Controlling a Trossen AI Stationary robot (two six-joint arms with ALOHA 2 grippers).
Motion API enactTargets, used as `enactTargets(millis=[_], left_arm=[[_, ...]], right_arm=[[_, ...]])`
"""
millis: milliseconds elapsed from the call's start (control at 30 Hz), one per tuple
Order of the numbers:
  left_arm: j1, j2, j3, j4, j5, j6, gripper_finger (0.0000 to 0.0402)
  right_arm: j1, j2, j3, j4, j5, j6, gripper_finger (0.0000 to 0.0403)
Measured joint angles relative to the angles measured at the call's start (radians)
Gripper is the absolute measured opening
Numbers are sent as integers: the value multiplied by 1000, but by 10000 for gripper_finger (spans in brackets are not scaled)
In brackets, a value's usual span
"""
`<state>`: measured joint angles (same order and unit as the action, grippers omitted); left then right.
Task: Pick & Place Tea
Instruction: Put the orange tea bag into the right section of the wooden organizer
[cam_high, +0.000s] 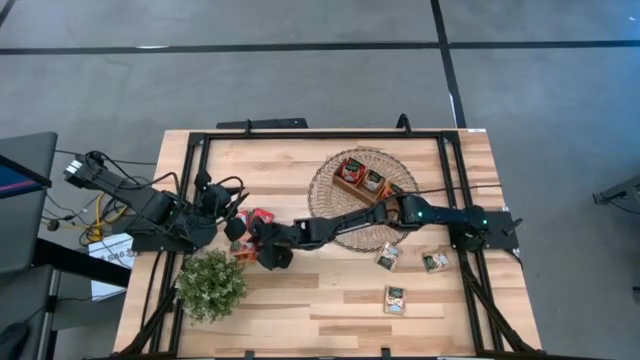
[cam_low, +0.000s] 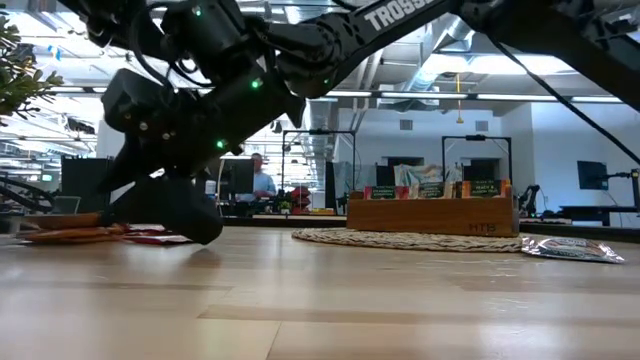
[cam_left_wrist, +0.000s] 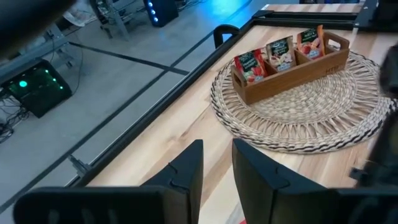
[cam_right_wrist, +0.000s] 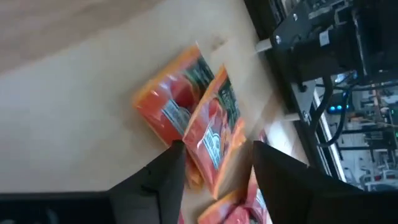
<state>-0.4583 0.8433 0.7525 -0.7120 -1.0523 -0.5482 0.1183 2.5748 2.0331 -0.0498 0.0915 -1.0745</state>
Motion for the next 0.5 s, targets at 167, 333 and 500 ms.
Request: enactTargets(millis=[167,333,500], left_arm=[[0,0,0,8,0,10,78],[0,0,0,8,0,16,78],[0,0,0,8,0,17,78]], right_arm=[[-23,20,2,29,-58,-9,135],[-28,46,3,82,-96,-15,104],[-31,49,3,101,-120,27,65]])
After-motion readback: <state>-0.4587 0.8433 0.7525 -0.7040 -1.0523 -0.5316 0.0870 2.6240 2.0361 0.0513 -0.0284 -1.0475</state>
